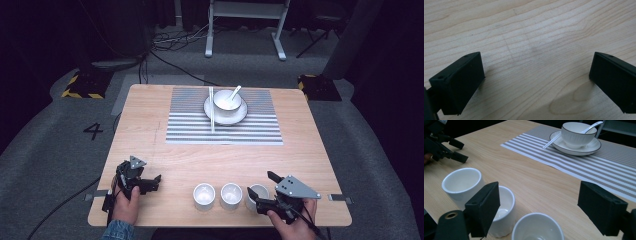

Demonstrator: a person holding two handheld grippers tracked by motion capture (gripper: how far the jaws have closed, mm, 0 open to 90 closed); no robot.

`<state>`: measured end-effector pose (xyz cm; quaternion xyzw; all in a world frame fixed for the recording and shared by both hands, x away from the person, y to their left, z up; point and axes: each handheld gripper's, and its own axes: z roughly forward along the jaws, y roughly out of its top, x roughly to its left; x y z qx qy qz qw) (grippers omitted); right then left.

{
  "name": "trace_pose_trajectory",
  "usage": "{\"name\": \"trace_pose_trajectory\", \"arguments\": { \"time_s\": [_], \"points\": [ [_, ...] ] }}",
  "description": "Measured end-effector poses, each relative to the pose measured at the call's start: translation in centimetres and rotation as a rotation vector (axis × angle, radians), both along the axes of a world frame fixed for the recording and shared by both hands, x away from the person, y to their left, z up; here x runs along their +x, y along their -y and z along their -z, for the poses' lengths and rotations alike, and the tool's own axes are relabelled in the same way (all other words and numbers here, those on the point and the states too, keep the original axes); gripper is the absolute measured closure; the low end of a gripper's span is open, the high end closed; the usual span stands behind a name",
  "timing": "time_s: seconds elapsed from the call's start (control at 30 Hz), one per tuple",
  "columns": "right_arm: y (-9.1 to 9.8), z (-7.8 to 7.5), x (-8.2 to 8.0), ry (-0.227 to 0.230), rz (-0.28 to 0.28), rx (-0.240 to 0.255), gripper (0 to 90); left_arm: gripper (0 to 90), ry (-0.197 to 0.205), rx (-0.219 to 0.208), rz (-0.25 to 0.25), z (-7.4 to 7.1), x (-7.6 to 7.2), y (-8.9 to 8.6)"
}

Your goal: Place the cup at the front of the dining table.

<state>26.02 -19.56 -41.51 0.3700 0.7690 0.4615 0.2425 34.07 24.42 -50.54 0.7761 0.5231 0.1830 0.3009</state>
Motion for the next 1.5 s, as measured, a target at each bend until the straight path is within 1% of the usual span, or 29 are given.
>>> {"name": "trace_pose_trajectory", "arguments": {
  "time_s": [0.03, 0.17, 0.2, 0.27, 0.37, 0.57, 0.6, 0.67, 0.7, 0.8, 0.87, 0.9, 0.97, 1.03, 1.07, 1.1, 1.23, 1.5],
  "points": [
    [-0.3, 0.6, 0.0, -0.018, -0.005, -0.006, 17.9, 0.0, 0.000, 0.000, 0.000, 0.0, 0.0, 0.0],
    [-0.6, 1.5, 0.0, -0.028, 0.005, -0.021, 17.9, 0.0, 0.000, 0.000, 0.000, 0.0, 0.0, 0.0],
    [-0.6, 1.5, 0.0, -0.028, 0.005, -0.021, 17.9, 0.0, 0.000, 0.000, 0.000, 0.0, 0.0, 0.0],
    [-0.5, 2.1, 0.0, -0.041, 0.019, -0.030, 17.9, 0.0, 0.000, 0.000, 0.000, 0.0, 0.0, 0.0],
    [-0.4, 2.6, 0.0, -0.048, 0.034, -0.040, 17.8, 0.0, 0.000, 0.000, 0.000, 0.0, 0.0, 0.0],
    [-0.4, 3.5, 0.1, -0.062, 0.042, -0.061, 17.8, 0.0, 0.000, 0.000, 0.000, 0.0, 0.0, 0.0],
    [-0.4, 4.0, 0.1, -0.072, 0.050, -0.069, 17.8, 0.0, 0.000, 0.000, 0.000, 0.0, 0.0, 0.0],
    [-0.3, 4.1, 0.2, -0.073, 0.052, -0.071, 17.8, 0.0, 0.000, 0.000, 0.000, 0.0, 0.0, 0.0],
    [-0.3, 4.6, 0.2, -0.082, 0.059, -0.075, 17.8, 0.0, 0.000, 0.000, 0.000, 0.0, 0.0, 0.0],
    [-0.3, 4.9, 0.3, -0.090, 0.061, -0.078, 17.8, 0.0, 0.000, 0.000, 0.000, 0.0, 0.0, 0.0],
    [-0.4, 5.3, 0.3, -0.096, 0.072, -0.084, 18.1, 0.0, 0.000, 0.000, 0.000, 0.0, 0.0, 0.0],
    [-0.4, 5.3, 0.3, -0.096, 0.072, -0.084, 18.1, 0.0, 0.000, 0.000, 0.000, 0.0, 0.0, 0.0],
    [-0.5, 5.8, 0.2, -0.123, 0.087, -0.065, 21.9, 0.0, 0.000, 0.000, 0.000, 0.0, 0.0, 0.0],
    [-0.6, 6.1, 0.2, -0.141, 0.093, -0.062, 24.0, 0.0, 0.000, 0.000, 0.000, 0.0, 0.0, 0.0],
    [-0.6, 6.1, 0.2, -0.141, 0.093, -0.062, 24.0, 0.0, 0.000, 0.000, 0.000, 0.0, 0.0, 0.0],
    [-0.6, 6.4, 0.2, -0.151, 0.103, -0.063, 24.1, 0.0, 0.000, 0.000, 0.000, 0.0, 0.0, 0.0],
    [-0.7, 6.7, 0.2, -0.163, 0.106, -0.062, 26.6, 0.0, 0.000, 0.000, 0.000, 0.0, 0.0, 0.0],
    [-0.8, 6.9, 0.0, -0.148, 0.126, -0.062, 27.0, 0.0, 0.000, 0.000, 0.000, 0.0, 0.0, 0.0]
  ]
}}
